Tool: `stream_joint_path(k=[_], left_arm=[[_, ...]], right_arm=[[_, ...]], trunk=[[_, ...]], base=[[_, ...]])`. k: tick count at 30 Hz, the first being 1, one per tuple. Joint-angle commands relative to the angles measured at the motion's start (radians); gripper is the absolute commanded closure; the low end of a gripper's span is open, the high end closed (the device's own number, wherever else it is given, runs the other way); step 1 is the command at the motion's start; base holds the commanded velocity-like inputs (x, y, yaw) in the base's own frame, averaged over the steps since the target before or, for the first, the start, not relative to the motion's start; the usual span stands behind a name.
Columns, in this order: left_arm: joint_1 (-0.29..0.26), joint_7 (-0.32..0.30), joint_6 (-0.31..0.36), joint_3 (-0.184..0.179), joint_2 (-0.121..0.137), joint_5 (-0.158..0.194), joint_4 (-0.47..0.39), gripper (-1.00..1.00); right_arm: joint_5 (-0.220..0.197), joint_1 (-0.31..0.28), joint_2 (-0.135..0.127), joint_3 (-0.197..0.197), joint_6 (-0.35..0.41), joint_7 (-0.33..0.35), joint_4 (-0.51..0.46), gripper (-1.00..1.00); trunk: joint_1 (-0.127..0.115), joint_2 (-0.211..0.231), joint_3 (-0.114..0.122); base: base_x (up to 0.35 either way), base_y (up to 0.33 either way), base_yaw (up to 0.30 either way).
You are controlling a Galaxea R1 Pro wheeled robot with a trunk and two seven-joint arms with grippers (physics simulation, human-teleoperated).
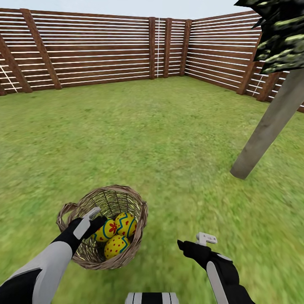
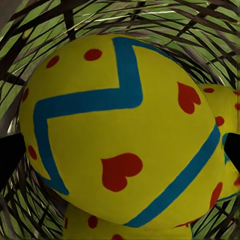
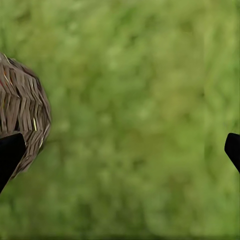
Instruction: Take the three Easter eggs out of the wicker basket on the lawn in the garden, then place them on the lawn next to a single tree (choose any tree) so that all three eggs are next to the same tree and none are left in the basket.
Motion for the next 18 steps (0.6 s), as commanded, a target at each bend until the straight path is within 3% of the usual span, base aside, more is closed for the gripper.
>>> stream_joint_path(k=[1,5,9,18], left_arm=[[0.000,0.011,0.005,0.001,0.000,0.027,-0.002,-1.00],[0.000,0.038,0.006,0.001,0.000,0.056,-0.002,-1.00],[0.000,0.047,0.006,0.001,0.000,0.063,-0.003,-1.00],[0.000,0.051,0.006,0.001,0.000,0.065,-0.003,-1.00]], right_arm=[[-0.011,0.000,0.001,0.000,0.004,-0.009,-0.001,-1.00],[-0.011,0.000,0.001,0.000,0.004,-0.009,-0.001,-1.00],[-0.011,0.000,0.001,0.000,0.003,-0.009,-0.002,-1.00],[-0.011,0.000,0.001,0.000,0.003,-0.009,-0.003,-1.00]], trunk=[[0.000,0.000,-0.001],[0.000,0.000,-0.001],[0.002,-0.001,-0.016],[0.002,-0.001,-0.016]], base=[[0.000,0.000,0.000],[0.000,0.000,0.000],[0.000,0.000,0.000],[0.000,0.000,0.000]])
